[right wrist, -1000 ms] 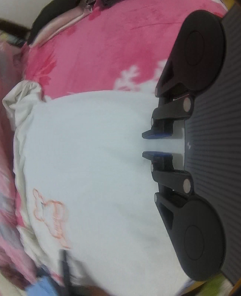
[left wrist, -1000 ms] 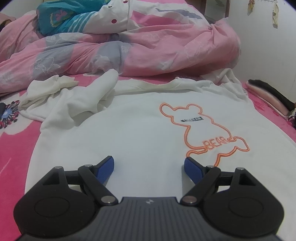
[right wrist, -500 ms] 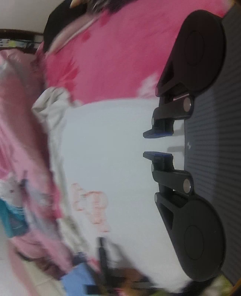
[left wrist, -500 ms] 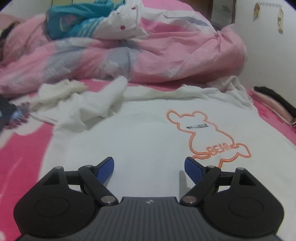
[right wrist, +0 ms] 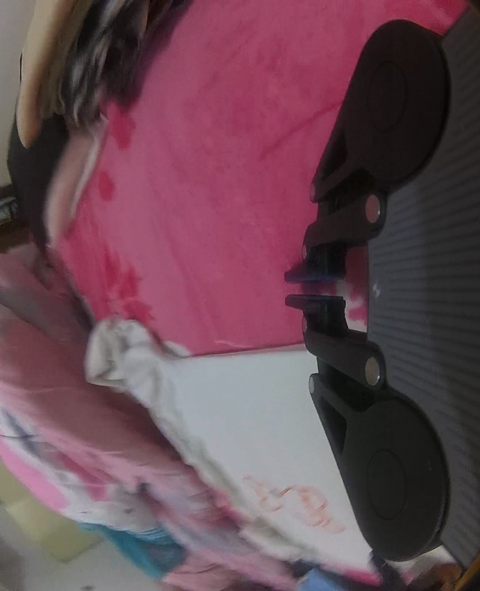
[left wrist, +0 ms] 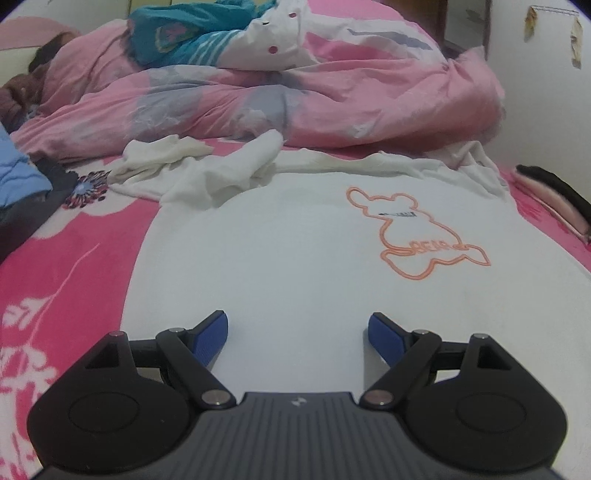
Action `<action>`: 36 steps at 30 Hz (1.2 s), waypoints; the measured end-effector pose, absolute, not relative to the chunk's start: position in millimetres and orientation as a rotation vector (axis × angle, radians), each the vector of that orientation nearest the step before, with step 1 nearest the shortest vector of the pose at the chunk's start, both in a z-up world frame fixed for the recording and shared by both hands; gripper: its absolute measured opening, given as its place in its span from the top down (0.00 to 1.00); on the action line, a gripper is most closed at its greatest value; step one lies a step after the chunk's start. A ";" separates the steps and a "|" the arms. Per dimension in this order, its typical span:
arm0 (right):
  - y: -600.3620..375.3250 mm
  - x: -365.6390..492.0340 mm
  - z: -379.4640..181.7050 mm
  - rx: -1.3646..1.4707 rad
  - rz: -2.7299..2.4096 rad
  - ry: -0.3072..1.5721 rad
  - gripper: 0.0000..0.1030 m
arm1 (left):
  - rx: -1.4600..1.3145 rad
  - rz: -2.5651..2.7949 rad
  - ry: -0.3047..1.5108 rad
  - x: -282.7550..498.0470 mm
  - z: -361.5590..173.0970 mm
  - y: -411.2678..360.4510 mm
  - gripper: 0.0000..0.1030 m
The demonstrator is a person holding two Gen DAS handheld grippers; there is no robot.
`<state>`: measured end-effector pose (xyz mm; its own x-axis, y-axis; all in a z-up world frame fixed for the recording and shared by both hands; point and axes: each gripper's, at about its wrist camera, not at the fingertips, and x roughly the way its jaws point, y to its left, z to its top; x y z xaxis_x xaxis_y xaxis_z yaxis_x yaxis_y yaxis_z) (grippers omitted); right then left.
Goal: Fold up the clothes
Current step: 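Release the sleeve and move the right gripper back over the bear print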
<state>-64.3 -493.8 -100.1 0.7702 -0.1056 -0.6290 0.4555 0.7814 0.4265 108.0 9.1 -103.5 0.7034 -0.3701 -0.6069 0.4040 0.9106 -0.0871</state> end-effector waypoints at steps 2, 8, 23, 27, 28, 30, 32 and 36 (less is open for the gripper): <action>-483.5 -67.2 -90.2 0.618 -0.284 0.562 0.91 | 0.065 -0.417 0.662 107.5 -104.1 6.9 0.18; -432.7 -14.6 -100.3 0.708 0.012 0.580 0.88 | 0.074 -0.344 0.673 99.2 -100.6 12.1 0.18; -437.4 -82.7 -96.8 0.756 -0.186 0.639 0.78 | -0.192 -0.267 0.688 59.0 -71.6 110.9 0.19; -407.2 -40.6 -80.1 0.713 -0.047 0.605 0.73 | -0.275 -0.297 0.615 99.4 -45.1 128.4 0.17; -397.6 -26.3 -78.3 0.707 -0.007 0.604 0.71 | -0.267 -0.302 0.592 112.1 -38.3 129.5 0.14; -378.5 6.5 -78.0 0.701 0.084 0.606 0.70 | -0.222 -0.282 0.555 140.2 -28.2 124.9 0.12; -359.8 42.7 -81.9 0.705 0.155 0.619 0.67 | -0.171 -0.272 0.546 175.5 -23.4 115.1 0.11; -326.1 111.8 -104.2 0.740 0.313 0.656 0.54 | -0.094 -0.248 0.575 257.9 -25.0 93.8 0.09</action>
